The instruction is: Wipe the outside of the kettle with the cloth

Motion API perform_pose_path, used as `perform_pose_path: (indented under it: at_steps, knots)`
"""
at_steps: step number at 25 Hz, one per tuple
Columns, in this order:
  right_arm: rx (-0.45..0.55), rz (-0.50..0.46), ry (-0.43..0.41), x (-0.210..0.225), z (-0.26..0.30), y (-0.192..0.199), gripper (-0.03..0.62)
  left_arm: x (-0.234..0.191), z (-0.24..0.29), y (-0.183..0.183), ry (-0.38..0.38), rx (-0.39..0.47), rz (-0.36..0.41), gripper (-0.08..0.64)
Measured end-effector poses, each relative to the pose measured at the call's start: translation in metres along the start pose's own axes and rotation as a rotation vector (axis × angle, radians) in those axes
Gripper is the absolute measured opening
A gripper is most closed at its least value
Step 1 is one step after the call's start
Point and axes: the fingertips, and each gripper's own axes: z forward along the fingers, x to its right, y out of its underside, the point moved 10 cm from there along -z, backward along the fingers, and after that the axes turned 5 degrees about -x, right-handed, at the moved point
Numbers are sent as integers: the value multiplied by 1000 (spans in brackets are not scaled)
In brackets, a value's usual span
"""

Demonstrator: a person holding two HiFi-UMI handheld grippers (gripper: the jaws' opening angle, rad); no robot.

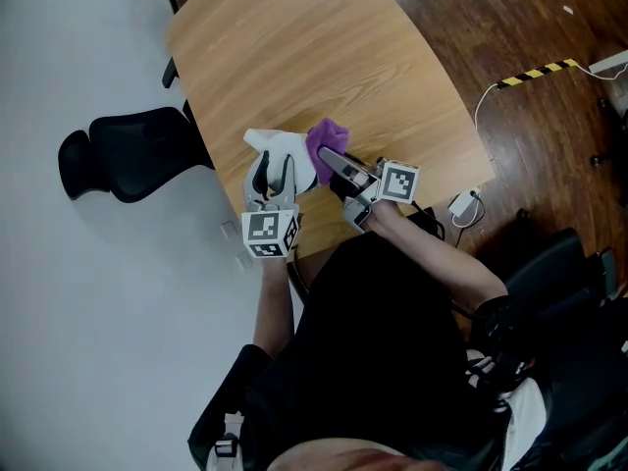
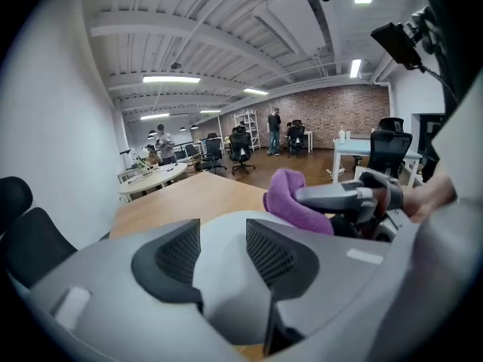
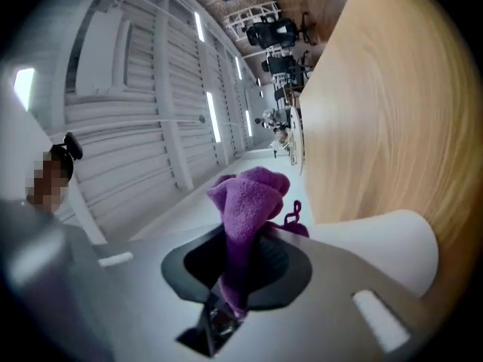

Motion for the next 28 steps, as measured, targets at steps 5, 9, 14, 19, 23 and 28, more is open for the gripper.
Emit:
perform_pose_path:
  at_steps: [5,9,14,19,23,28]
  knots:
    - [4,172,408,101,-60,36,51,3,-2,-4,4,8,18,20]
    - [-110,262,665,164,-90,52,49,-1,-5,2,-2,24,31,20]
    - [-213,236,610,131,-67,26,49,-22,0,1,27,29,62,20]
    - [-142,67,264,45,-10,-25,51,-40,14,-5,67,66,133,17]
    - [-156,-50,-8,-13,37,-41,49,-45,17,-12,75,61,132,17]
    - [-75,-1,122,53,10,-20,51,-40,18,-12,83,56,142,17]
